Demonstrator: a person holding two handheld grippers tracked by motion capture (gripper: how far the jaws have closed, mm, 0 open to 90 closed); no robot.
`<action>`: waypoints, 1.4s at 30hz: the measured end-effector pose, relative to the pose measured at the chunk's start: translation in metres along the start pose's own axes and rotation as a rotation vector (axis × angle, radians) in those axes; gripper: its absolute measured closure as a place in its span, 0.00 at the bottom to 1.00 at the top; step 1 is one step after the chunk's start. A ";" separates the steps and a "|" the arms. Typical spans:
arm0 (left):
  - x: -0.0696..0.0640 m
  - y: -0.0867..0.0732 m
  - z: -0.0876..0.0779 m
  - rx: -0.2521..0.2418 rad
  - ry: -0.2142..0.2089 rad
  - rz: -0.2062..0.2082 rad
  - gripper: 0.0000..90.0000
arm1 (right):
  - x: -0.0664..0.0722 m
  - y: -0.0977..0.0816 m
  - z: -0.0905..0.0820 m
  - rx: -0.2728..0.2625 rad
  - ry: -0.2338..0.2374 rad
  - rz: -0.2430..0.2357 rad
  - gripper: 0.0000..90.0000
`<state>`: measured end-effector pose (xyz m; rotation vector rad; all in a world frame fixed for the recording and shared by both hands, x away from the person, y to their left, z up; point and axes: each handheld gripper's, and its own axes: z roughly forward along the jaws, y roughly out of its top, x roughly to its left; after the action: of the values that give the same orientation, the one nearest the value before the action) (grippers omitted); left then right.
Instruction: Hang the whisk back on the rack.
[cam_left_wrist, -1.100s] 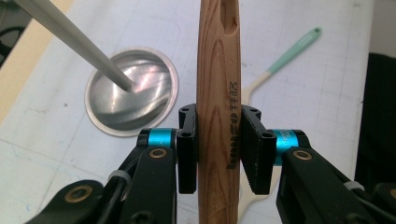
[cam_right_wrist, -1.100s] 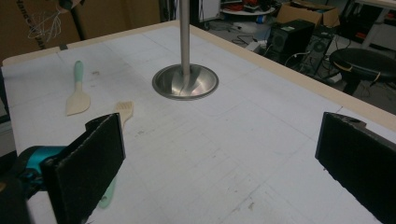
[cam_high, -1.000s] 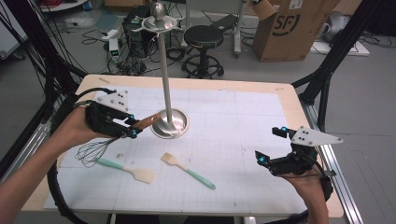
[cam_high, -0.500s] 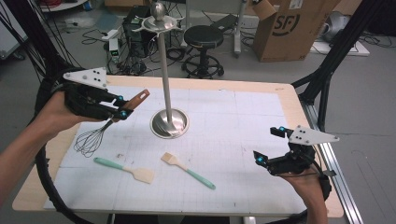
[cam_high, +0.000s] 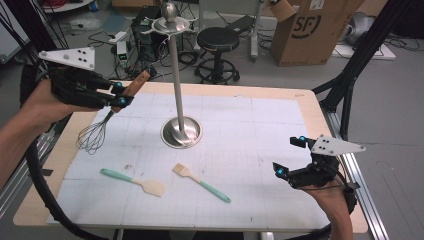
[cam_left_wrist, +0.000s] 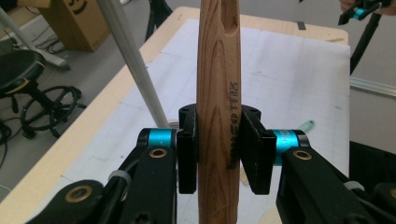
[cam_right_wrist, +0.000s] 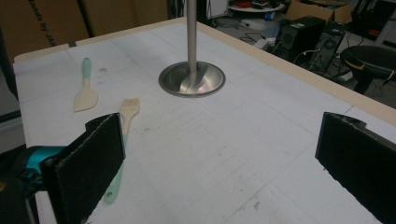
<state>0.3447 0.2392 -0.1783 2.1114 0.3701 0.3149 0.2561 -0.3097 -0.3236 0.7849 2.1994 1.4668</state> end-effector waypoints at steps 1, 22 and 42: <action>0.003 0.003 -0.005 -0.017 0.004 -0.004 0.78 | -0.001 0.000 -0.001 -0.003 0.001 0.001 0.00; 0.047 0.027 -0.017 -0.136 0.047 -0.070 0.78 | -0.004 -0.004 0.002 0.010 0.026 0.016 0.00; 0.072 0.029 -0.003 -0.157 0.023 -0.113 0.78 | -0.004 -0.005 0.003 0.015 0.045 0.011 0.00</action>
<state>0.4138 0.2537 -0.1470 1.9265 0.4620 0.2927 0.2596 -0.3119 -0.3293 0.7781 2.2446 1.4889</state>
